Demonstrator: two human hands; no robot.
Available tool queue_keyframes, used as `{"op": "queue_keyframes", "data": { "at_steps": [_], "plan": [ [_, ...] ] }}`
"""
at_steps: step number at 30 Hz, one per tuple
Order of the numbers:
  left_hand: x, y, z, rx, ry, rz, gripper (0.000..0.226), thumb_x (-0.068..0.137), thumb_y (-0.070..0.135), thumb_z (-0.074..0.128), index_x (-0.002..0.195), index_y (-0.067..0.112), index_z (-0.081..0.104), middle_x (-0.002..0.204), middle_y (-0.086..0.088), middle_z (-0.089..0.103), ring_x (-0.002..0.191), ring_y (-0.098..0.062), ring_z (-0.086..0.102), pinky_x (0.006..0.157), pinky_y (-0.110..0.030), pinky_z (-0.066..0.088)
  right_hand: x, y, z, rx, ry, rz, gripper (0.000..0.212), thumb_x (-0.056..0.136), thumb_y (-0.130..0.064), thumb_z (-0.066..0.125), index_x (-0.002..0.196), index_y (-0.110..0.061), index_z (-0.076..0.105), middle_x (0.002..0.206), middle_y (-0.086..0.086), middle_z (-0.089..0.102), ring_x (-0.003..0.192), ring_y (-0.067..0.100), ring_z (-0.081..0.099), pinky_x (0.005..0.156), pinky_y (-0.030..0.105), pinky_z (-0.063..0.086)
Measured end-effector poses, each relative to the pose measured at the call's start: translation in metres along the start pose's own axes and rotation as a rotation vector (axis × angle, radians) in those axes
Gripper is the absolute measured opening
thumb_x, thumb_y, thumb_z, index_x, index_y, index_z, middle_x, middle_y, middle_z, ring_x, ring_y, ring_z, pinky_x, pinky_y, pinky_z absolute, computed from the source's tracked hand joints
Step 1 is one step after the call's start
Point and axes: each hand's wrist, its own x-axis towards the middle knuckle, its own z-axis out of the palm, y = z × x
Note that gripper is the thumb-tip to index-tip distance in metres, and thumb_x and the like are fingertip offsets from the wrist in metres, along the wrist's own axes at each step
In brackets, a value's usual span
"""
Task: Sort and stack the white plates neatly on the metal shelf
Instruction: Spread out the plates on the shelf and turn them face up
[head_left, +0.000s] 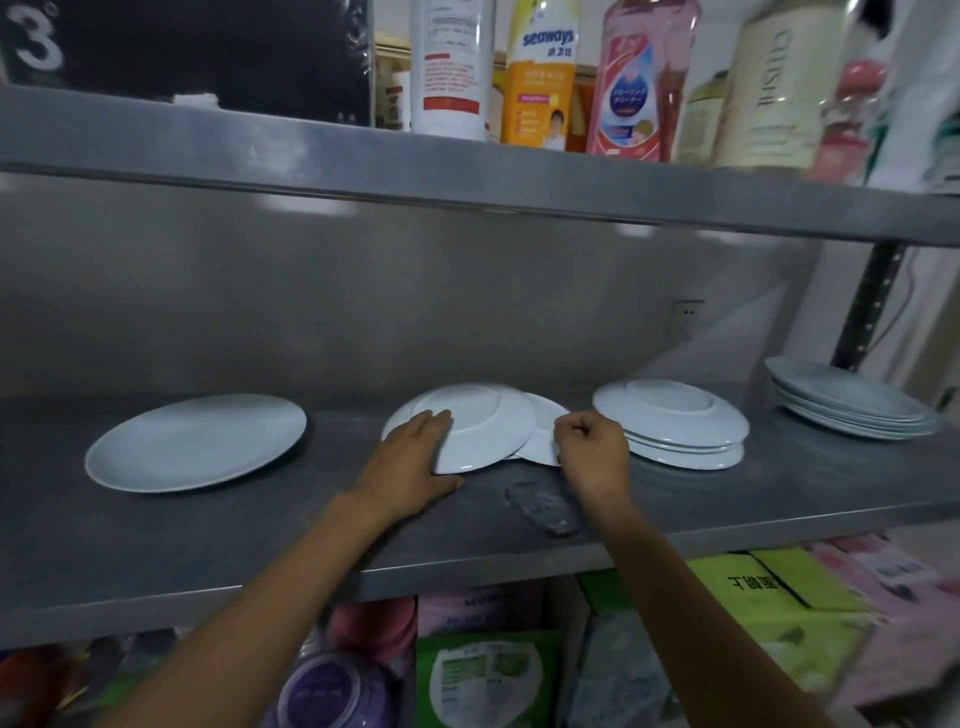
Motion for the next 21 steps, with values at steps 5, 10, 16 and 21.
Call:
{"op": "queue_keyframes", "data": {
  "at_steps": [5, 10, 16, 21],
  "plan": [
    [-0.001, 0.005, -0.004, 0.045, 0.003, 0.042, 0.069, 0.082, 0.039, 0.069, 0.137, 0.008, 0.042, 0.138, -0.013, 0.048, 0.127, -0.029, 0.043, 0.103, -0.033, 0.035, -0.005, 0.009, 0.008, 0.037, -0.019, -0.001, 0.018, 0.082, -0.005, 0.050, 0.073, -0.001, 0.064, 0.064, 0.004, 0.057, 0.060, 0.012, 0.048, 0.056, 0.026, 0.040],
    [-0.004, 0.006, -0.014, 0.231, -0.068, 0.055, 0.065, 0.086, 0.030, 0.058, 0.140, 0.007, 0.030, 0.136, -0.017, 0.044, 0.116, -0.034, 0.048, 0.092, -0.041, 0.043, -0.011, 0.010, 0.018, 0.088, -0.065, -0.004, 0.032, 0.081, -0.004, 0.049, 0.054, -0.021, 0.050, 0.045, -0.011, 0.045, 0.050, 0.008, 0.039, 0.053, 0.023, 0.036],
    [-0.017, 0.001, -0.026, 0.408, 0.101, -0.055, 0.058, 0.089, 0.009, 0.047, 0.143, 0.006, 0.026, 0.130, -0.019, 0.049, 0.102, -0.038, 0.056, 0.077, -0.043, 0.046, -0.025, 0.001, 0.033, 0.158, -0.148, 0.022, 0.017, 0.080, -0.011, 0.050, 0.068, -0.009, 0.061, 0.057, 0.005, 0.052, 0.050, 0.020, 0.045, 0.049, 0.033, 0.044],
    [-0.030, -0.010, -0.047, 0.329, 0.260, -0.115, 0.042, 0.080, -0.004, 0.048, 0.122, 0.004, 0.048, 0.109, -0.019, 0.062, 0.085, -0.040, 0.061, 0.067, -0.043, 0.046, -0.029, -0.007, 0.053, 0.112, -0.191, -0.028, 0.016, 0.079, -0.018, 0.054, 0.069, -0.011, 0.065, 0.060, 0.008, 0.061, 0.057, 0.017, 0.052, 0.055, 0.032, 0.045]
  ]
}}
